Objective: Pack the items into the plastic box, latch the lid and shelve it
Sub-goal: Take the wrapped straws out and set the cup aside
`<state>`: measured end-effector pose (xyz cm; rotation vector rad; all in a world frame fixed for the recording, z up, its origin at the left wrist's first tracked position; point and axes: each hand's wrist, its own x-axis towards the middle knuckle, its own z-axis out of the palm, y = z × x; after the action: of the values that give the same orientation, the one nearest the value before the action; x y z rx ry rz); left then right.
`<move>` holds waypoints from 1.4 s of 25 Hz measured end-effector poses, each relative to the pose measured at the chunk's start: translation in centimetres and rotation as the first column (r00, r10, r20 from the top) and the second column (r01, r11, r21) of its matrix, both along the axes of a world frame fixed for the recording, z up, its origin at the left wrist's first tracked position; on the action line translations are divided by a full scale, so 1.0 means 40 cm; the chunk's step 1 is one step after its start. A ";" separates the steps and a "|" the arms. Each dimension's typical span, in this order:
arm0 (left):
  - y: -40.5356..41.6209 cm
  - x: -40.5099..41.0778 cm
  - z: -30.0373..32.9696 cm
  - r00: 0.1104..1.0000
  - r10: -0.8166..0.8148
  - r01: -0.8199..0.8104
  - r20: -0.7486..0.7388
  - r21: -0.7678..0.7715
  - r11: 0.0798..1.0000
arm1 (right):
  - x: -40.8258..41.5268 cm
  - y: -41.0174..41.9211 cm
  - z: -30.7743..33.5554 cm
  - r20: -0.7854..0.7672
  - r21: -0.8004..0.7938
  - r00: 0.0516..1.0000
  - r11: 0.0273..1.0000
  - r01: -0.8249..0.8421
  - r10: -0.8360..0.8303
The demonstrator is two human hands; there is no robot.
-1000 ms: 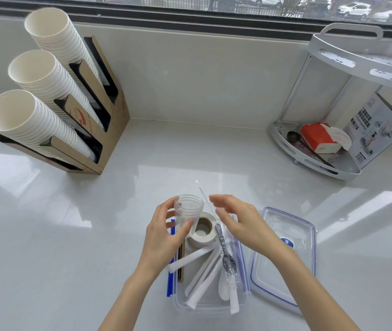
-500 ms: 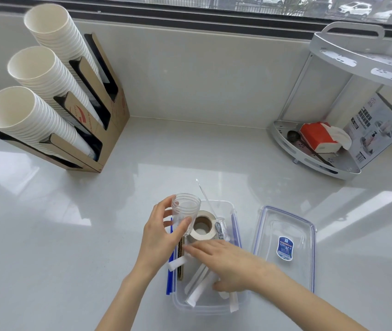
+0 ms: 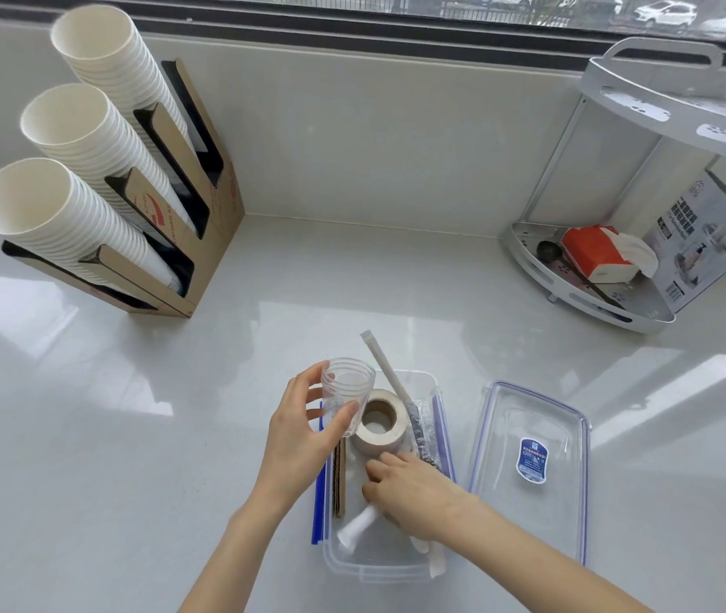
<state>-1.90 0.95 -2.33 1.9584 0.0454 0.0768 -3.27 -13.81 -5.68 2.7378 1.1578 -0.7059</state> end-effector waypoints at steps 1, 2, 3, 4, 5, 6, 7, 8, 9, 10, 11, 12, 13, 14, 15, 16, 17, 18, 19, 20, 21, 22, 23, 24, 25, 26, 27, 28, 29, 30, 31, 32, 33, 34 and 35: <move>0.001 0.001 -0.001 1.000 0.003 -0.003 -0.001 0.000 1.000 | 0.001 -0.004 0.004 0.004 0.047 1.000 0.999 0.012 -0.012; 0.002 0.002 -0.002 1.000 0.008 -0.008 -0.001 -0.001 1.000 | 0.002 -0.008 0.012 0.008 0.096 0.999 0.995 0.031 -0.032; 0.004 0.002 -0.002 1.000 0.015 -0.015 -0.001 -0.006 1.000 | 0.003 -0.013 0.021 0.004 0.135 0.998 0.989 0.056 -0.058; 0.005 0.002 -0.002 1.000 0.023 -0.023 -0.001 -0.015 1.000 | 0.005 -0.018 0.034 -0.004 0.170 0.996 0.981 0.088 -0.089; 0.006 0.002 -0.001 0.999 0.032 -0.032 -0.003 -0.026 0.999 | 0.009 -0.025 0.045 -0.014 0.205 0.992 0.971 0.123 -0.122; 0.007 0.003 0.000 0.999 0.042 -0.042 -0.005 -0.036 0.998 | 0.013 -0.033 0.054 -0.021 0.243 0.988 0.958 0.152 -0.152; 0.009 0.003 0.002 0.999 0.052 -0.053 -0.008 -0.047 0.997 | 0.019 -0.042 0.061 -0.023 0.286 0.984 0.942 0.174 -0.175; 0.010 0.003 0.005 0.998 0.062 -0.062 -0.014 -0.059 0.996 | 0.023 -0.053 0.064 -0.017 0.330 0.981 0.925 0.187 -0.192; 0.010 0.004 0.008 0.997 0.069 -0.070 -0.020 -0.074 0.995 | 0.027 -0.064 0.069 -0.015 0.371 0.977 0.907 0.202 -0.211; 0.010 0.004 0.010 0.997 0.074 -0.076 -0.023 -0.089 0.993 | 0.032 -0.075 0.072 -0.043 0.411 0.968 0.879 0.241 -0.246; 0.011 0.004 0.011 0.997 0.076 -0.078 -0.026 -0.096 0.992 | 0.036 -0.084 0.074 -0.111 0.455 0.947 0.831 0.319 -0.302; 0.011 0.004 0.013 0.997 0.073 -0.076 -0.030 -0.099 0.992 | 0.039 -0.091 0.080 -0.198 0.495 0.908 0.762 0.418 -0.369; 0.011 0.003 0.012 0.997 0.070 -0.073 -0.033 -0.098 0.993 | 0.042 -0.097 0.085 -0.282 0.529 0.856 0.674 0.516 -0.434; 0.009 0.002 0.012 0.997 0.067 -0.070 -0.037 -0.096 0.993 | 0.044 -0.101 0.093 -0.356 0.564 0.801 0.572 0.595 -0.482; 0.008 0.002 0.012 0.997 0.065 -0.068 -0.040 -0.096 0.993 | 0.046 -0.101 0.101 -0.417 0.596 0.751 0.469 0.651 -0.512; 0.008 0.001 0.011 0.997 0.062 -0.066 -0.044 -0.097 0.993 | 0.050 -0.099 0.112 -0.471 0.630 0.710 0.364 0.686 -0.523; 0.006 0.001 0.010 0.997 0.060 -0.065 -0.047 -0.097 0.993 | 0.055 -0.097 0.125 -0.520 0.663 0.677 0.253 0.704 -0.521; 0.006 0.002 0.009 0.997 0.060 -0.064 -0.049 -0.095 0.993 | 0.063 -0.095 0.139 -0.559 0.693 0.653 0.144 0.706 -0.511; 0.007 0.002 0.008 0.997 0.061 -0.065 -0.050 -0.091 0.994 | 0.073 -0.093 0.152 -0.589 0.718 0.638 0.042 0.695 -0.496; 0.007 0.003 0.008 0.997 0.062 -0.067 -0.051 -0.085 0.994 | 0.086 -0.091 0.166 -0.610 0.737 0.631 -0.052 0.674 -0.479; 0.008 0.004 0.008 0.997 0.064 -0.068 -0.052 -0.078 0.995 | 0.099 -0.089 0.177 -0.630 0.748 0.624 -0.143 0.649 -0.463; 0.008 0.004 0.009 0.996 0.064 -0.068 -0.054 -0.073 0.995 | 0.111 -0.085 0.186 -0.647 0.748 0.613 -0.222 0.625 -0.455; 0.007 0.005 0.010 0.996 0.064 -0.068 -0.056 -0.071 0.995 | 0.123 -0.082 0.189 -0.661 0.741 0.593 -0.278 0.611 -0.459; 0.007 0.005 0.011 0.996 0.064 -0.069 -0.060 -0.073 0.995 | 0.133 -0.076 0.192 -0.670 0.733 0.569 -0.307 0.607 -0.477; 0.007 0.005 0.012 0.996 0.063 -0.068 -0.065 -0.074 0.995 | 0.141 -0.069 0.190 -0.666 0.731 0.543 -0.301 0.612 -0.512; 0.007 0.004 0.012 0.996 0.062 -0.067 -0.067 -0.077 0.995 | 0.149 -0.063 0.183 -0.633 0.739 0.522 -0.246 0.627 -0.572; 0.007 0.004 0.011 0.996 0.061 -0.067 -0.069 -0.083 0.994 | 0.158 -0.059 0.171 -0.565 0.748 0.514 -0.138 0.650 -0.646; 0.007 0.004 0.010 0.996 0.062 -0.068 -0.071 -0.090 0.994 | 0.165 -0.053 0.156 -0.477 0.735 0.521 0.003 0.678 -0.708; 0.008 0.005 0.009 0.995 0.062 -0.068 -0.073 -0.093 0.993 | 0.169 -0.045 0.140 -0.399 0.694 0.533 0.135 0.707 -0.746; 0.008 0.006 0.009 0.995 0.062 -0.069 -0.077 -0.090 0.994 | 0.169 -0.037 0.123 -0.349 0.641 0.546 0.231 0.732 -0.762; 0.007 0.007 0.009 0.995 0.063 -0.069 -0.079 -0.083 0.994 | 0.169 -0.031 0.107 -0.330 0.591 0.554 0.290 0.753 -0.764; 0.007 0.008 0.009 0.995 0.064 -0.070 -0.080 -0.077 0.995 | 0.168 -0.024 0.094 -0.323 0.552 0.554 0.323 0.769 -0.768; 0.007 0.009 0.010 0.995 0.064 -0.070 -0.079 -0.074 0.995 | 0.168 -0.019 0.083 -0.307 0.525 0.551 0.345 0.778 -0.776; 0.007 0.010 0.010 0.995 0.064 -0.070 -0.077 -0.072 0.995 | 0.168 -0.014 0.076 -0.288 0.503 0.549 0.365 0.784 -0.785; 0.007 0.011 0.009 0.995 0.065 -0.070 -0.076 -0.069 0.995 | 0.170 -0.011 0.070 -0.269 0.486 0.549 0.381 0.787 -0.791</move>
<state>-1.48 1.24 -1.96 1.8878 0.1606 0.0466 3.54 -14.26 -2.89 3.7930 -0.1773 -0.4001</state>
